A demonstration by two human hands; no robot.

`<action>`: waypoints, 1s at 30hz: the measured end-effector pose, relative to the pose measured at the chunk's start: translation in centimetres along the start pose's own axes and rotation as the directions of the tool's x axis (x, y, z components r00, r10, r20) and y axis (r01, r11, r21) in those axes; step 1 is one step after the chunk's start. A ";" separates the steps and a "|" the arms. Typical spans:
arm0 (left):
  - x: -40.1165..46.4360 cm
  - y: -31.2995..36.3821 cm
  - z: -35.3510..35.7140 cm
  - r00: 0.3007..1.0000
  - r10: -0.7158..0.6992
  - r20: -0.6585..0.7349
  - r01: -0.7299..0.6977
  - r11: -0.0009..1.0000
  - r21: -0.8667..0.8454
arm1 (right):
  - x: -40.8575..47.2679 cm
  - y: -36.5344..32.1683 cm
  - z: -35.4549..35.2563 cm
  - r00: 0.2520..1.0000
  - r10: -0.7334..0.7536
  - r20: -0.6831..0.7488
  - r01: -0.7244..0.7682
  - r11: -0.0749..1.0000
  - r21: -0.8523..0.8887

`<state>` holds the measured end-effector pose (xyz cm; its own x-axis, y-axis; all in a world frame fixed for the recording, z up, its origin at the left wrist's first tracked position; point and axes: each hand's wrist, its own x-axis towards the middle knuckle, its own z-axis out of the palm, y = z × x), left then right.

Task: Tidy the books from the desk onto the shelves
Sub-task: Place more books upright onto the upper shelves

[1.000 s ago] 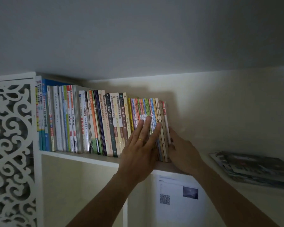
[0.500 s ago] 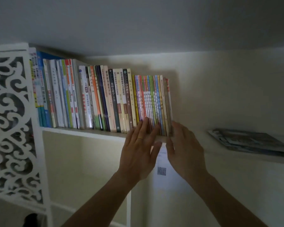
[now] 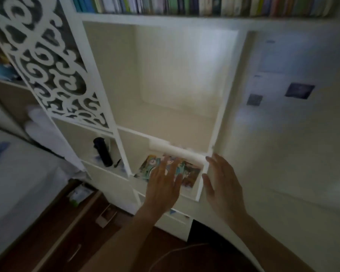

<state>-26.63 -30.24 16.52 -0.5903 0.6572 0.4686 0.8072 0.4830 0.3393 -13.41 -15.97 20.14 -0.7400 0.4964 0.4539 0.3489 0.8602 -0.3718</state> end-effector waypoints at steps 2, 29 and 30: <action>-3.7 -3.2 2.8 0.989 -0.107 0.104 0.105 0.994 0.019 | -2.2 -1.0 4.2 0.993 0.048 0.110 -0.052 0.998 0.036; -0.1 -23.1 20.2 0.149 -0.805 0.574 0.799 -0.244 -0.549 | 11.2 3.7 27.2 0.238 0.726 0.645 -0.734 -0.301 0.609; 0.3 -23.4 20.5 0.090 -0.801 0.591 0.753 -0.334 -0.567 | 11.2 3.6 26.7 0.239 0.711 0.661 -0.729 -0.318 0.606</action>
<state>-45.79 -29.47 -7.99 -0.7019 0.0141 -0.7122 -0.7122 0.0050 0.7020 -35.85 -10.44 2.26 -0.3084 0.6533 -0.6914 0.0800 -0.7064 -0.7032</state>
